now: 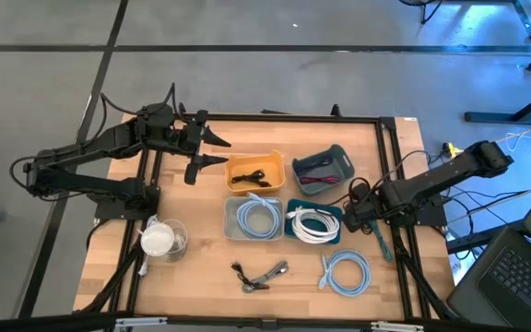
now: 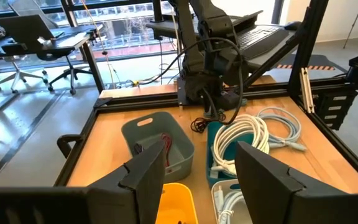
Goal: Pick & Place USB Port
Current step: Put the black USB cable into the yellow bin
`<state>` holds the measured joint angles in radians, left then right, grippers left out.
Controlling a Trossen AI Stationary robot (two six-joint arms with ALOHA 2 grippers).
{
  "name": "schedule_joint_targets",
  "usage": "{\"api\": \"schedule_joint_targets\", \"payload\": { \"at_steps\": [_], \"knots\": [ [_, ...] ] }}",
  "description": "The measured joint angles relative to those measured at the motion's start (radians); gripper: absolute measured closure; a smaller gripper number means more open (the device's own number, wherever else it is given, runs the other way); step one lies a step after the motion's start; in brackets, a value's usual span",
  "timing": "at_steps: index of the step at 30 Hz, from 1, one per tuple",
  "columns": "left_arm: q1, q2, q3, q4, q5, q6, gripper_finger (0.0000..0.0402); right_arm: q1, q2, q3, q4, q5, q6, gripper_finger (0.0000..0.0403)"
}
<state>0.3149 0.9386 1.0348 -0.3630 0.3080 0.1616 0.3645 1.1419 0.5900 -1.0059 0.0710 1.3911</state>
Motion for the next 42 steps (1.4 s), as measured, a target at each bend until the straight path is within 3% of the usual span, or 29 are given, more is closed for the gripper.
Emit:
{"api": "schedule_joint_targets", "payload": {
  "at_steps": [5, 11, 14, 19, 23, 28, 34, 37, 42],
  "knots": [
    [0.000, 0.000, 0.000, 0.000, 0.000, 0.001, 0.0219, 0.000, 0.000, -0.076, 0.080, -0.042, 0.026, 0.0242],
    [0.000, 0.000, 0.000, 0.000, 0.000, 0.000, 0.0219, 0.000, 0.000, -0.152, 0.254, -0.042, 0.024, 0.0245],
    [0.000, 0.001, 0.000, 0.000, 0.000, -0.007, 0.0219, 0.000, -0.001, -0.160, 0.256, -0.038, 0.024, 0.0279],
    [0.000, 0.009, 0.000, -0.001, -0.003, -0.056, 0.0219, 0.000, 0.000, -0.136, 0.229, -0.026, 0.023, 0.0380],
    [0.000, 0.009, 0.000, 0.000, -0.003, -0.047, 0.0219, 0.003, 0.000, -0.074, 0.180, 0.029, 0.020, 0.0382],
    [0.000, 0.009, 0.000, -0.003, -0.002, -0.045, 0.0219, 0.048, 0.000, 0.113, -0.025, 0.159, 0.024, 0.0382],
    [0.000, 0.011, 0.000, -0.011, -0.002, -0.044, 0.0219, 0.107, -0.001, 0.376, -0.297, 0.406, 0.040, 0.0382],
    [0.000, 0.031, 0.000, 0.011, -0.002, -0.043, 0.0219, 0.119, -0.001, 0.456, -0.255, 0.600, -0.091, 0.0382],
    [-0.014, 0.125, 0.000, 0.165, 0.025, -0.040, 0.0219, 0.101, -0.001, 0.514, 0.054, 0.795, -0.545, 0.0382]
  ]
}}
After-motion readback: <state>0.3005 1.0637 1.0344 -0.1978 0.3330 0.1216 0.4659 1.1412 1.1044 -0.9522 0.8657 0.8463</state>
